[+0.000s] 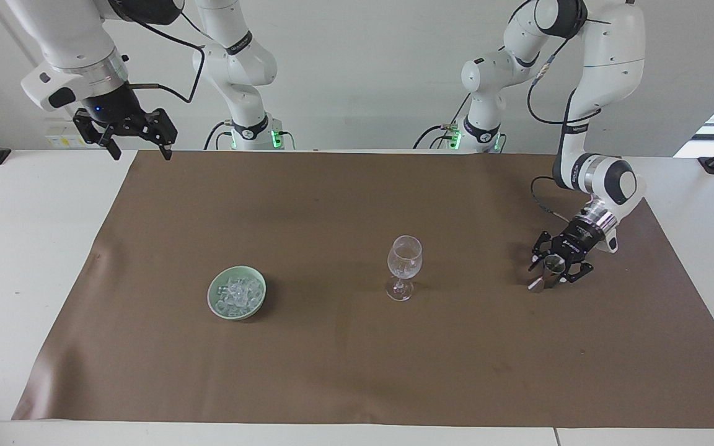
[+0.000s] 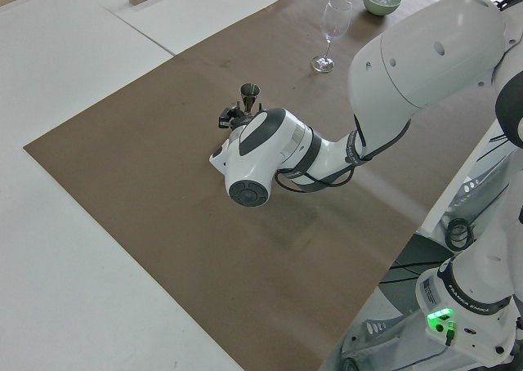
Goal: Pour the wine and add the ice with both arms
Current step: 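Close the left gripper around the silver metal cup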
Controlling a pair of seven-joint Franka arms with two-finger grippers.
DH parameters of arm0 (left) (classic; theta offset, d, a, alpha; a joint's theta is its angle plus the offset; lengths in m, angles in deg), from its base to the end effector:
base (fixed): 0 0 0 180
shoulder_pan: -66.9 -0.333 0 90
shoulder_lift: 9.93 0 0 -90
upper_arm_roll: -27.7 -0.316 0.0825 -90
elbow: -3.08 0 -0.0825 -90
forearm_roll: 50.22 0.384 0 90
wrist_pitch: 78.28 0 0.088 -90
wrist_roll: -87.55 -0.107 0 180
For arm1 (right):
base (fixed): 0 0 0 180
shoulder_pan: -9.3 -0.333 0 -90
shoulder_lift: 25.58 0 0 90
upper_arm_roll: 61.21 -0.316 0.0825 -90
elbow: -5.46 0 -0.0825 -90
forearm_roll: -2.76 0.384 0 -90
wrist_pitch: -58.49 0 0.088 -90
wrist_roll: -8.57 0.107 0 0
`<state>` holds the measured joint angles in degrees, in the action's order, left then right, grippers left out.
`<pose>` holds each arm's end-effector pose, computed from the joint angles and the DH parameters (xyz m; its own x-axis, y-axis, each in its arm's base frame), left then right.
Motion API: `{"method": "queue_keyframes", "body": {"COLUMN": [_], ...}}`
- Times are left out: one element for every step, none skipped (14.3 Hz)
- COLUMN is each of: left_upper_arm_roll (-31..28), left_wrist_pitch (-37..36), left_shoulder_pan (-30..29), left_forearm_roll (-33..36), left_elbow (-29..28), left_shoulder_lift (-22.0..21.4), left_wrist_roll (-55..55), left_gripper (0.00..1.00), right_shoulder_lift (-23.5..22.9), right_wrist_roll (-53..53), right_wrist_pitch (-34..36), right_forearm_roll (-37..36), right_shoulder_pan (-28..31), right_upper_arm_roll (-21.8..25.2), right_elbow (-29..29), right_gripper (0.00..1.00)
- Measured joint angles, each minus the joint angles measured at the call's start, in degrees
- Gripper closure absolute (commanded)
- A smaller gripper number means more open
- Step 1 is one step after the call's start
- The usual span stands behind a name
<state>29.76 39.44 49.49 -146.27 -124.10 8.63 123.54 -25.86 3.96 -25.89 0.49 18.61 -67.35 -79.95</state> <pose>0.5348 0.0912 0.2338 -0.1887 0.2607 -0.9468 0.8051 0.5932 0.0029 0.5452 -0.0349 0.6508 0.9994 0.0212 -0.0258 0.0222 -0.9991 0.0370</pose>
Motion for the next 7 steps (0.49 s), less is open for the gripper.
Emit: {"method": "queue_keyframes", "body": {"left_upper_arm_roll": [-0.01,-0.01,-0.01,-0.02,-0.03,-0.04,-0.04], "left_wrist_pitch": [0.01,0.01,0.02,0.03,0.04,0.05,0.07], "left_shoulder_pan": [0.00,0.00,0.00,0.00,-0.01,-0.01,-0.01], "left_forearm_roll": [-0.01,-0.01,-0.01,-0.02,-0.03,-0.04,-0.05], "left_elbow": [0.00,0.00,0.00,0.00,0.00,0.00,0.00], "left_shoulder_lift": [0.00,0.00,0.00,0.00,0.00,0.00,0.01], "left_wrist_roll": [0.00,0.00,0.00,0.00,0.00,0.00,0.00], "left_gripper": [0.60,0.63,0.68,0.73,0.80,0.88,1.00], "right_shoulder_lift": [0.00,0.00,0.00,0.00,0.00,0.00,0.00], "right_wrist_roll": [0.00,0.00,0.00,0.00,0.00,0.00,0.00], "right_wrist_pitch": [0.00,0.00,0.00,0.00,0.00,0.00,0.00], "right_forearm_roll": [0.00,0.00,0.00,0.00,0.00,0.00,0.00], "right_shoulder_pan": [0.00,0.00,0.00,0.00,0.00,0.00,0.00], "right_upper_arm_roll": [0.00,0.00,0.00,0.00,0.00,0.00,0.00], "right_elbow": [0.00,0.00,0.00,0.00,0.00,0.00,0.00], "right_gripper": [0.00,0.00,0.00,0.00,0.00,0.00,0.00]}}
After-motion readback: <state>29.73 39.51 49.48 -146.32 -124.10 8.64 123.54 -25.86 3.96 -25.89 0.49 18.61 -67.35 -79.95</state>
